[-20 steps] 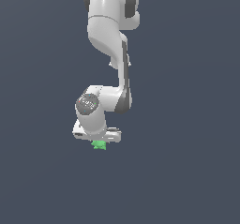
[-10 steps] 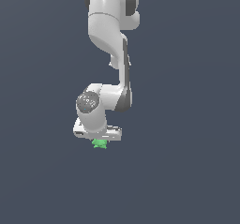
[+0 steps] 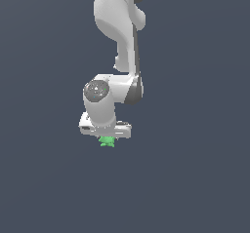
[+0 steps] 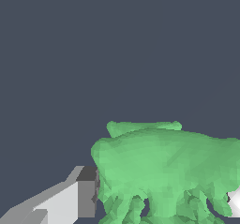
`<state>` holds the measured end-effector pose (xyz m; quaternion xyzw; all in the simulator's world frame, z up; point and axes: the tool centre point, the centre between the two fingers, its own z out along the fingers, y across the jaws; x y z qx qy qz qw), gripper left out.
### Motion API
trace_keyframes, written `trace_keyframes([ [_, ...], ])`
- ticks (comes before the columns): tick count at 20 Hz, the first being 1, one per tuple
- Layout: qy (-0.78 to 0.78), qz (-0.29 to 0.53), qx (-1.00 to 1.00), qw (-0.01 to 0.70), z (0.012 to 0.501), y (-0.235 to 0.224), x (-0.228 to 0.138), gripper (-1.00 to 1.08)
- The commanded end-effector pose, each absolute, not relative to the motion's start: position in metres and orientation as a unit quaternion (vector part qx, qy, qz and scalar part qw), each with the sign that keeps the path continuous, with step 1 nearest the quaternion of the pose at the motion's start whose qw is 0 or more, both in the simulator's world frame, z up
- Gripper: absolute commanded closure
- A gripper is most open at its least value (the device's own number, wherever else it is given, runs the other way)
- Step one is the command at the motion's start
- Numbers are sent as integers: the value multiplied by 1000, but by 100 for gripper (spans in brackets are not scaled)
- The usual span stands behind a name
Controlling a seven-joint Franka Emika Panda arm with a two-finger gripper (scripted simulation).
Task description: Pick up the object and move it to a goal position.
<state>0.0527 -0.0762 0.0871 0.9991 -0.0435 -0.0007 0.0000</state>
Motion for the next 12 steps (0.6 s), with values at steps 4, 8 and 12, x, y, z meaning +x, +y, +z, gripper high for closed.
trace_keyframes([
  [4,-43,0,999,0,129,-58,34,108],
  [8,-43,0,999,0,163,-43,18,108],
  [12,-43,0,999,0,200,-28,1,108],
])
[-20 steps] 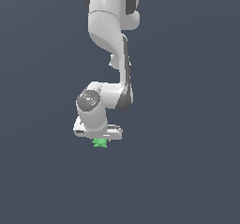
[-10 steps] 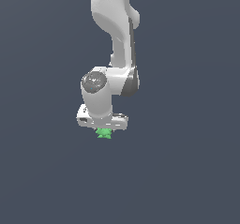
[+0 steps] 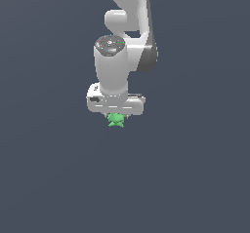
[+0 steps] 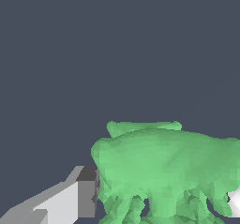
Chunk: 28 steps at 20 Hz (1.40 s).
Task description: Pick up the object and move it to a goal position.
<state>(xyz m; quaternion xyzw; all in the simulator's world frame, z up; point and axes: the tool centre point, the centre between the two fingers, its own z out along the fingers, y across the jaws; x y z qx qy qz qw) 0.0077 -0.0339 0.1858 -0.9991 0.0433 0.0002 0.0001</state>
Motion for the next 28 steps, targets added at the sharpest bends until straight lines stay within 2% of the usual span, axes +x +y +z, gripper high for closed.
trace_keyframes([
  [1,43,0,-999,0,209,-24,-3,108],
  [17,43,0,-999,-1,351,36,-63,108],
  [28,43,0,-999,0,383,50,-73,108],
])
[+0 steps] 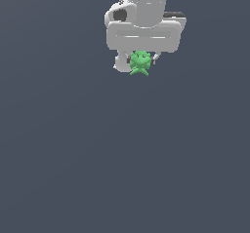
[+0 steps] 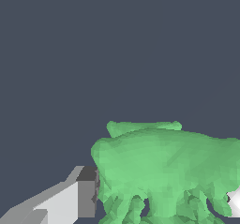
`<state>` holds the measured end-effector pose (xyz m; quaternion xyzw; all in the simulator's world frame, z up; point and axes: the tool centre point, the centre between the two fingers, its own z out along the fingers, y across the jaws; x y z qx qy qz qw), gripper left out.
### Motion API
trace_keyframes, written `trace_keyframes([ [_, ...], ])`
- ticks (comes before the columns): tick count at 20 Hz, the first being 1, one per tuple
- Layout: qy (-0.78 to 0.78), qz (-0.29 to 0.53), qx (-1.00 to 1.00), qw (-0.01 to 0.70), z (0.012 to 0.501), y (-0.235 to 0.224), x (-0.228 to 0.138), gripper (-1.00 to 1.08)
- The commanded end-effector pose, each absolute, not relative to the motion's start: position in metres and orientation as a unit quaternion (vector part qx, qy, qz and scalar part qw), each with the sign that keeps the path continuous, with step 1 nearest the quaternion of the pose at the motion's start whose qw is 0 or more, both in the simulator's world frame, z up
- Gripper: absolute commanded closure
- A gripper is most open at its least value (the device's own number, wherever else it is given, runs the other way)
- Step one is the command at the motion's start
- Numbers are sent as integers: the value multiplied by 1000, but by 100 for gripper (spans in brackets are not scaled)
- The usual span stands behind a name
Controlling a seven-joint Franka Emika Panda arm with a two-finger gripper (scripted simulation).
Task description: Pick up the object and move it to a goal position.
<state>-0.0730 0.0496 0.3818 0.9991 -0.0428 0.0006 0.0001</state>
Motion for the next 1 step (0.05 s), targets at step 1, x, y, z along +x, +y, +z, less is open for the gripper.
trace_keyframes([
  [1,-43,0,999,0,382,50,-73,108],
])
